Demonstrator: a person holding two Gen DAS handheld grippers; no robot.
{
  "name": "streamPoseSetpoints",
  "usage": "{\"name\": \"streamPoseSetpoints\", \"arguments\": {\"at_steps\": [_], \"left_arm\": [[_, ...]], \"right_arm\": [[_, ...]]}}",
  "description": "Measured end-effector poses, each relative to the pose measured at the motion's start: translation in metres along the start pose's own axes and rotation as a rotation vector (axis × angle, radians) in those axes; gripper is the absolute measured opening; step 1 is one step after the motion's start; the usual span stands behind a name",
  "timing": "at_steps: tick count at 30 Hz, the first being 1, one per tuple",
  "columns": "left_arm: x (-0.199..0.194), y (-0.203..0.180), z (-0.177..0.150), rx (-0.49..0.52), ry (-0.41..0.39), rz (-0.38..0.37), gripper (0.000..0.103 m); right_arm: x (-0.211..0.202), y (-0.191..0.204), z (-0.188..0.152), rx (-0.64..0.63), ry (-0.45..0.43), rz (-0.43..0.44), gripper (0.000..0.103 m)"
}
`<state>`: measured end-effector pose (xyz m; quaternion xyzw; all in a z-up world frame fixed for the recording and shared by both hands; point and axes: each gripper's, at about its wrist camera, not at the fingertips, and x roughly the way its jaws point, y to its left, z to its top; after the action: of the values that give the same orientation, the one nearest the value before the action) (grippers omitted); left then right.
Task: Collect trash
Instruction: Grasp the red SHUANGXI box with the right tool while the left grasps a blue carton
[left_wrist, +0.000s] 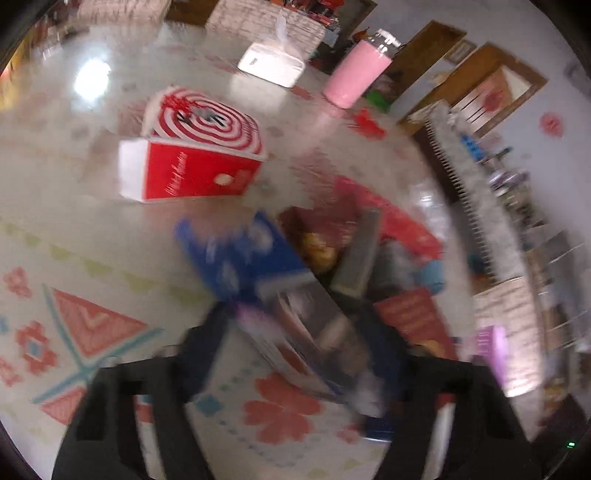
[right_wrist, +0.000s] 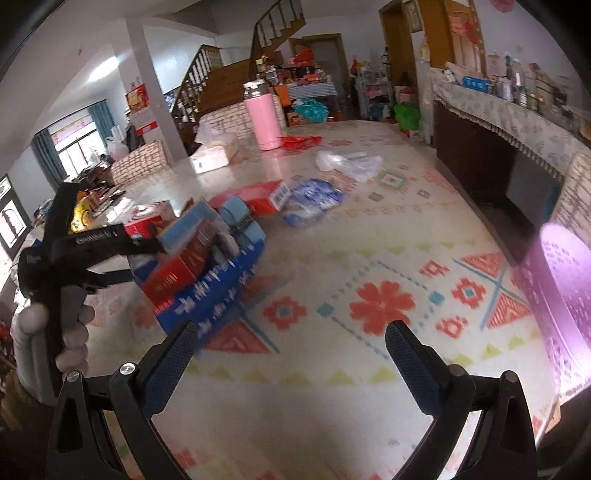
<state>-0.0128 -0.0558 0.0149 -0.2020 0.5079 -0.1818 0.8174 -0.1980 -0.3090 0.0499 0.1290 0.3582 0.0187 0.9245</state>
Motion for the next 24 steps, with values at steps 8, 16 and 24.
{"name": "streamPoseSetpoints", "arguments": {"at_steps": [8,16,24], "left_arm": [[-0.016,-0.010,0.002,0.109,0.001,0.008,0.040],[-0.014,0.008,0.009,0.080,0.011,-0.001,0.060],[-0.002,0.017,0.011,0.053,0.051,0.000,0.060]], "right_arm": [[0.034,0.060,0.030,-0.148,0.010,0.038,0.103],[0.083,0.099,0.048,-0.265,0.090,0.002,0.095],[0.099,0.104,0.045,-0.250,0.153,0.031,0.064]]}}
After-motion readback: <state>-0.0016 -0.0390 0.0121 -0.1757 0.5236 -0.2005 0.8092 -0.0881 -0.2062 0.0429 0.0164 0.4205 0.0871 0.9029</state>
